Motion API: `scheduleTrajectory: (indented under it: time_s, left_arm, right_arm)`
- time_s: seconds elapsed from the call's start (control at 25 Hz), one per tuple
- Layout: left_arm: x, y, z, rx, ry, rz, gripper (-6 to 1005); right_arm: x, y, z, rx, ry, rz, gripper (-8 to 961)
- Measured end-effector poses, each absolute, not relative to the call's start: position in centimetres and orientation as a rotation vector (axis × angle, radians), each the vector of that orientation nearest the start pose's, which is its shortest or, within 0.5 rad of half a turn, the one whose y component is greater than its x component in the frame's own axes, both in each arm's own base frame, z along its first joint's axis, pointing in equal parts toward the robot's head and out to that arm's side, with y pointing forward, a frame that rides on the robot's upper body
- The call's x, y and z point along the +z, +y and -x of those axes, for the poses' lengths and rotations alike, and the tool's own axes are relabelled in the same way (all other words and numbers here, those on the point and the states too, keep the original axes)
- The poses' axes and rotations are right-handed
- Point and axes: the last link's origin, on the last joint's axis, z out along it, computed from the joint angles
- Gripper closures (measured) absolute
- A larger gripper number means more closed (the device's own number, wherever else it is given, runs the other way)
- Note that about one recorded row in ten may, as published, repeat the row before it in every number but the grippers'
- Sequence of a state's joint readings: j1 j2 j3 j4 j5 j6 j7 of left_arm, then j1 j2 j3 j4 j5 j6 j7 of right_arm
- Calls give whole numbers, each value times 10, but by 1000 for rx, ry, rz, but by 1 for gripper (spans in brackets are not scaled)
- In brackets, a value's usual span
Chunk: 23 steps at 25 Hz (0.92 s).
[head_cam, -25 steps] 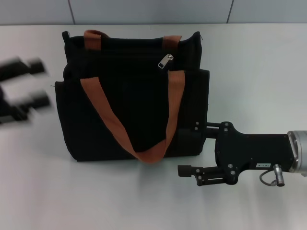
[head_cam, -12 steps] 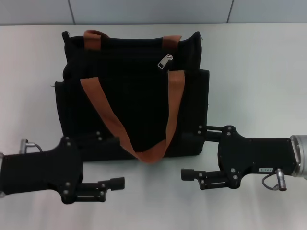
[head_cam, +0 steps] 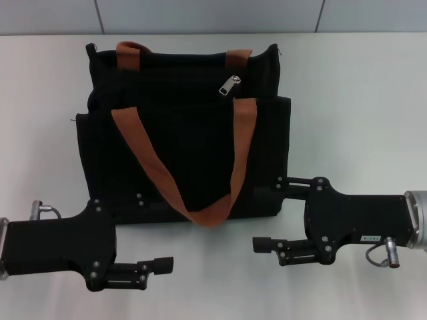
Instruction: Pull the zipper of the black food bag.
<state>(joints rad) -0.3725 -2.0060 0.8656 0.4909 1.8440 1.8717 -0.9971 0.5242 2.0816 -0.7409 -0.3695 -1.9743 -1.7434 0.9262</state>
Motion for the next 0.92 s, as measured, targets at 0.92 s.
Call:
scheduleTrajectory:
  time_s: [0.92]
  left_arm:
    - [2,241,286,-988,-302,2910,198]
  right_arm:
    - [-48,270,-249,1003,214,2931,177]
